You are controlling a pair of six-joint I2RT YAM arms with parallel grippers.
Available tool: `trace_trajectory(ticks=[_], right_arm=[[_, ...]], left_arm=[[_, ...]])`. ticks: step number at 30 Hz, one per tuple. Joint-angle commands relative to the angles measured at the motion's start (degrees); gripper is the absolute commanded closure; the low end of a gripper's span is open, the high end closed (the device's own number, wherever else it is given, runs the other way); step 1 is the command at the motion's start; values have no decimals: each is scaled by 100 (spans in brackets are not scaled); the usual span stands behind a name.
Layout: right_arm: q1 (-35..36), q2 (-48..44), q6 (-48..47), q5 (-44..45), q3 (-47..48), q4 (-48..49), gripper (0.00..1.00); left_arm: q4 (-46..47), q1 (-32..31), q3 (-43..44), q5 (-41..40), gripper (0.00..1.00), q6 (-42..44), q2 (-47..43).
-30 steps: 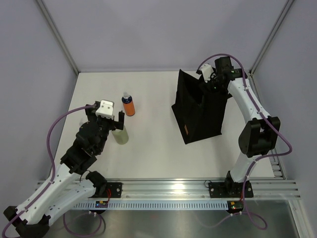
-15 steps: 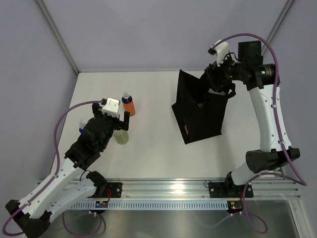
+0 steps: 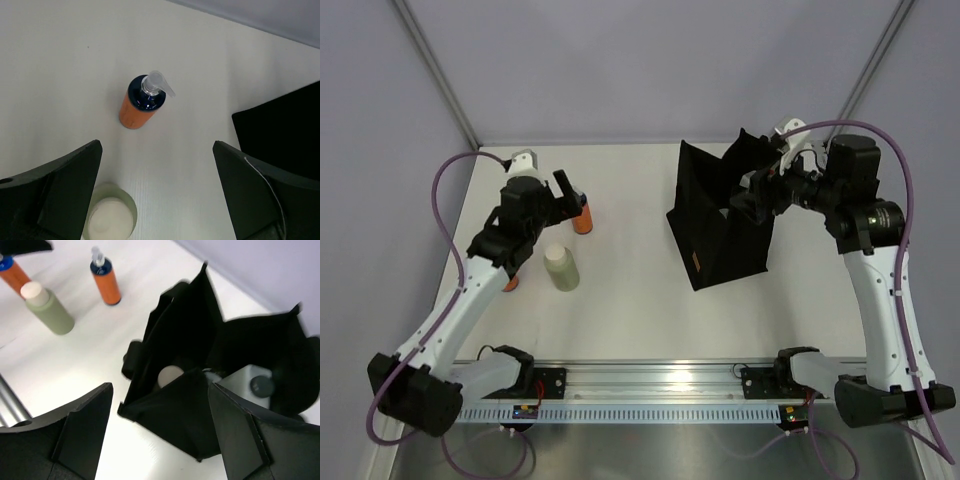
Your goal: Place the personal care products into the canvas bag
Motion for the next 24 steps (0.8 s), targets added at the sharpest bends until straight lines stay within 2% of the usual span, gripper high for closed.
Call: trace_trajectory(ticks=[1, 2, 6, 7, 10, 13, 19, 24], right_arm=[[-275, -426, 241, -770, -949, 832, 14], [-372, -619, 215, -832, -1118, 972, 14], [-619, -1050, 196, -1061, -1865, 1386, 13], [-889, -1112, 232, -1253, -2128, 1491, 13], [-1128, -1349, 399, -1745, -2603, 1878, 13], [-1348, -1490, 417, -1931, -2850, 2028, 13], [-1507, -1482, 355, -2081, -2992, 2054, 13], [-1507, -1499, 337, -2134, -3009, 2054, 13]], left_arm=[[-546, 176, 632, 343, 1, -1094, 830], [-670, 203, 999, 378, 1, -1157, 1337], [-462, 220, 1380, 729, 2, -1035, 2088], [-487, 220, 1459, 643, 2, -991, 2203], [-882, 229, 1907, 203, 2, -824, 2721], [-1154, 229, 2145, -175, 2, -736, 3099], [-1085, 229, 2346, -658, 4, -533, 3652], [-1059, 229, 2655, -694, 8, -428, 4172]])
